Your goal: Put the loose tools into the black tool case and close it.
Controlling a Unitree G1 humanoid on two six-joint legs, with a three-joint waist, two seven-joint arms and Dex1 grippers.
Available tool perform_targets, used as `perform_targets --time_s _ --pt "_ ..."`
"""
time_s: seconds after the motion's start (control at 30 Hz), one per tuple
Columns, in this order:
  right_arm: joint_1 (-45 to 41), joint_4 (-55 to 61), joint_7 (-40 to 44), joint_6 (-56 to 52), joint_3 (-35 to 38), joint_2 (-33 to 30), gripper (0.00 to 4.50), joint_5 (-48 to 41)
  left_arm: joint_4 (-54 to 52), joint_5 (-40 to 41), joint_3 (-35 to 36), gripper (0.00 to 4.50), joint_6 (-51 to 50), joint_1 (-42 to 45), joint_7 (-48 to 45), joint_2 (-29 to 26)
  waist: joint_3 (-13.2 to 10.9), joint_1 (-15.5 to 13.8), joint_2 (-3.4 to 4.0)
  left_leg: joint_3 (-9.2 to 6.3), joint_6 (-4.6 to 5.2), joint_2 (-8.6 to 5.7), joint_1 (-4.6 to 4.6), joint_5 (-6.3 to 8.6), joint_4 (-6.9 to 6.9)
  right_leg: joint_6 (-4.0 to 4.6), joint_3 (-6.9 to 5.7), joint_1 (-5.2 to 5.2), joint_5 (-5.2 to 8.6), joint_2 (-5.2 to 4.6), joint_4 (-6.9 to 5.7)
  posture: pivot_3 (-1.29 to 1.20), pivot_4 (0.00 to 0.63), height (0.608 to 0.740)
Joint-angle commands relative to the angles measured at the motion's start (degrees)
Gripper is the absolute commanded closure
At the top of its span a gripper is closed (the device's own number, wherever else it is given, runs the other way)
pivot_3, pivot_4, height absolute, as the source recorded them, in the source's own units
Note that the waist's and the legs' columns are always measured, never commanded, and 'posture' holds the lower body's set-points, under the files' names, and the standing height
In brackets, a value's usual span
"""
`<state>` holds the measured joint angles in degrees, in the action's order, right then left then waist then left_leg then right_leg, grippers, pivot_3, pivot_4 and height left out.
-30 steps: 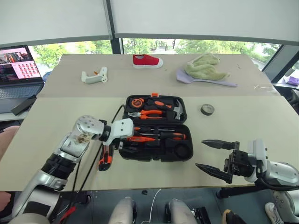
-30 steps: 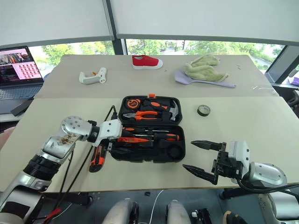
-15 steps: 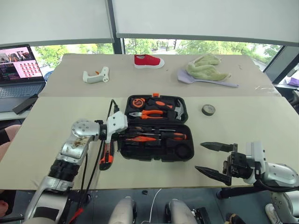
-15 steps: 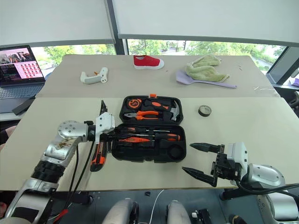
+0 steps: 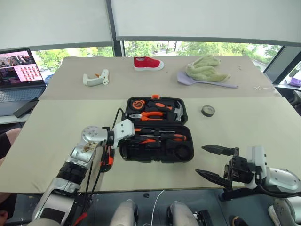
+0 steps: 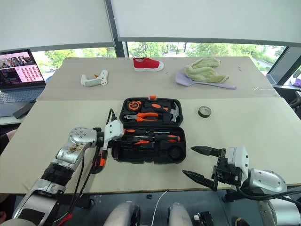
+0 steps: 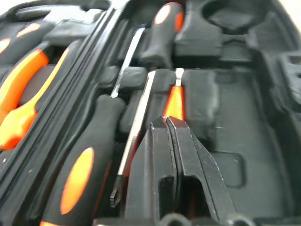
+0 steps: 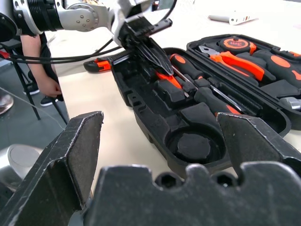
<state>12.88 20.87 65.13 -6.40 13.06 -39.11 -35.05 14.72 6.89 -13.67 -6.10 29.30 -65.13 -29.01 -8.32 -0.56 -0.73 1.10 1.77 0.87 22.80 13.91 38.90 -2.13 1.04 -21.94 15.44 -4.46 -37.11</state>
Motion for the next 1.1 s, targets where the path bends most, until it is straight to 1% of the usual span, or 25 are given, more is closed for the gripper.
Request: perform_targets --time_s 0.03,0.1,0.17,0.23,0.3,0.33,0.37,0.47,0.5,0.6,0.63,0.7,0.73,0.77,0.8,0.9,1.0,1.07,1.1 --pt "0.01 2.23 -0.29 0.30 0.73 0.05 0.00 -0.88 0.49 -2.87 -3.10 4.44 -9.34 -3.00 0.84 -1.42 0.13 0.00 0.01 0.00 0.00 0.01 -0.03 0.00 0.00 0.00 0.00 0.03 0.00 0.00 0.00 0.00 0.150 0.740" --pt "-0.28 1.96 -0.23 0.14 0.55 -0.06 0.00 -0.94 -1.51 -1.76 -3.11 4.44 -10.60 -3.76 -0.77 -2.27 0.18 0.03 -0.01 0.00 0.00 0.01 -0.09 0.00 -0.01 0.00 0.01 0.09 0.00 0.00 0.00 0.00 0.150 0.740" --pt "-0.44 1.66 -0.06 0.21 0.52 -0.17 0.00 -0.86 -3.14 -1.83 -2.95 4.44 -9.08 -4.65 -1.59 -3.47 0.21 0.20 -0.02 0.01 0.00 0.02 -0.09 0.00 -0.03 0.00 0.02 0.07 0.00 0.00 0.01 0.00 0.150 0.740" --pt "-0.77 1.02 0.10 0.52 0.66 -0.21 0.00 -0.64 -3.53 -0.73 0.43 4.44 -3.50 -5.34 0.70 -2.95 0.23 0.39 0.01 0.01 0.00 0.03 -0.10 0.00 -0.08 0.01 0.05 0.05 0.01 0.01 0.01 0.00 0.150 0.740" --pt "-1.38 -0.23 0.19 2.16 1.11 0.07 0.00 0.32 -6.87 4.84 5.61 4.44 -2.14 -6.97 0.49 -2.18 0.23 0.45 0.01 0.02 -0.01 0.05 -0.10 0.00 -0.11 0.02 0.09 0.02 0.01 0.00 0.02 0.00 0.150 0.740" --pt "-1.67 -1.03 0.38 3.39 1.59 0.41 0.00 0.63 -9.71 8.03 8.54 3.94 -2.51 -8.35 0.19 -2.54 0.21 0.51 -0.01 0.02 0.00 0.08 -0.08 0.00 -0.11 0.03 0.10 -0.01 0.00 -0.01 0.01 0.00 0.150 0.740" --pt "-1.95 -1.72 0.56 4.74 2.32 1.08 0.00 0.39 -12.24 10.54 11.35 3.73 -1.60 -9.83 0.23 -2.83 0.20 0.69 -0.02 0.01 0.00 0.09 -0.05 0.00 -0.11 0.04 0.10 -0.05 -0.01 -0.01 0.01 0.00 0.150 0.740" --pt "-2.71 -3.45 0.00 6.40 4.42 2.50 0.00 -0.96 -18.07 16.47 18.23 2.60 -2.05 -14.76 0.24 -4.53 0.13 0.73 -0.14 0.02 -0.01 0.13 0.16 0.00 -0.14 0.05 0.12 -0.28 -0.01 -0.01 0.01 0.00 0.150 0.740" --pt "-2.89 -4.58 0.65 7.91 4.96 2.55 0.00 -0.35 -20.06 18.14 21.43 2.20 -2.76 -17.91 0.24 -5.99 0.11 0.70 -0.14 0.01 -0.01 0.14 0.19 0.00 -0.13 0.05 0.11 -0.29 -0.01 -0.04 0.01 0.00 0.150 0.740" --pt "-2.59 -10.21 5.35 13.78 5.59 1.25 0.00 2.58 -23.97 19.79 33.56 1.18 -4.41 -32.09 0.63 -11.31 0.11 1.48 -0.14 0.08 -0.01 0.13 0.10 0.03 -0.23 0.05 0.18 -0.23 -0.01 -0.20 0.10 0.00 0.150 0.740" --pt "-3.28 -12.03 5.96 14.96 6.09 1.56 0.00 2.26 -23.71 20.67 37.97 0.81 -5.20 -35.81 1.66 -11.93 0.10 1.63 -0.16 0.13 0.00 0.11 0.05 0.04 -0.32 0.04 0.18 -0.23 0.00 -0.26 0.13 0.00 0.150 0.740" --pt "-4.64 -14.61 5.12 15.81 6.23 1.59 0.00 3.06 -22.74 22.14 44.46 0.08 -7.48 -41.72 3.98 -12.51 0.06 1.47 -0.19 0.22 0.00 0.07 0.00 0.05 -0.51 0.05 0.22 -0.24 0.00 -0.34 0.23 0.00 0.150 0.740" --pt "-4.85 -15.17 5.00 15.61 6.05 1.52 0.00 3.10 -22.78 22.46 46.82 0.03 -9.81 -44.48 5.58 -12.67 0.04 1.32 -0.22 0.26 0.00 0.08 -0.02 0.05 -0.50 0.05 0.20 -0.26 0.00 -0.41 0.22 0.00 0.150 0.740" --pt "-4.73 -14.95 6.56 14.19 5.68 1.06 0.00 1.38 -23.10 21.42 48.73 0.03 -15.42 -47.67 8.98 -13.43 0.03 1.13 -0.24 0.26 0.01 0.08 -0.04 0.04 -0.50 0.05 0.14 -0.24 0.00 -0.52 0.20 0.00 0.150 0.740" --pt "-4.65 -14.81 7.56 12.74 5.50 0.76 0.00 -0.16 -22.82 19.96 50.44 0.03 -17.19 -50.44 11.30 -13.46 0.01 0.93 -0.26 0.25 0.02 0.07 -0.07 0.03 -0.50 0.05 0.11 -0.22 0.00 -0.76 0.21 0.00 0.150 0.740" --pt "-5.22 -15.00 9.63 11.30 4.58 0.64 0.00 -1.66 -24.52 20.57 54.01 0.03 -17.52 -55.73 13.23 -11.60 -0.01 0.46 -0.31 0.24 0.02 0.06 -0.08 0.03 -0.50 0.04 -0.02 -0.21 0.02 -0.87 0.29 0.00 0.150 0.740" --pt "-5.73 -14.81 10.41 10.74 4.00 0.82 0.00 -1.88 -27.35 21.78 54.21 0.03 -18.81 -57.60 14.04 -11.00 -0.05 -0.24 -0.39 0.22 0.02 0.06 -0.06 0.03 -0.51 0.05 -0.04 -0.28 0.02 -1.10 0.36 0.00 0.150 0.740" --pt "-7.05 -13.67 11.24 9.97 3.37 1.37 0.00 -3.42 -34.57 25.22 51.62 0.03 -22.74 -57.00 15.41 -10.38 -0.04 -0.32 -0.44 0.17 -0.12 0.09 -0.06 0.11 -0.52 0.13 -0.04 -0.32 0.05 -1.33 0.39 0.00 0.150 0.740" --pt "-7.83 -13.18 11.49 9.77 3.05 1.56 0.00 -3.86 -38.14 26.90 49.90 0.03 -25.32 -55.82 16.80 -10.39 -0.05 -0.33 -0.44 0.16 -0.44 0.08 -0.03 0.30 -0.56 0.24 0.01 -0.31 0.10 -1.52 0.40 0.00 0.150 0.740"
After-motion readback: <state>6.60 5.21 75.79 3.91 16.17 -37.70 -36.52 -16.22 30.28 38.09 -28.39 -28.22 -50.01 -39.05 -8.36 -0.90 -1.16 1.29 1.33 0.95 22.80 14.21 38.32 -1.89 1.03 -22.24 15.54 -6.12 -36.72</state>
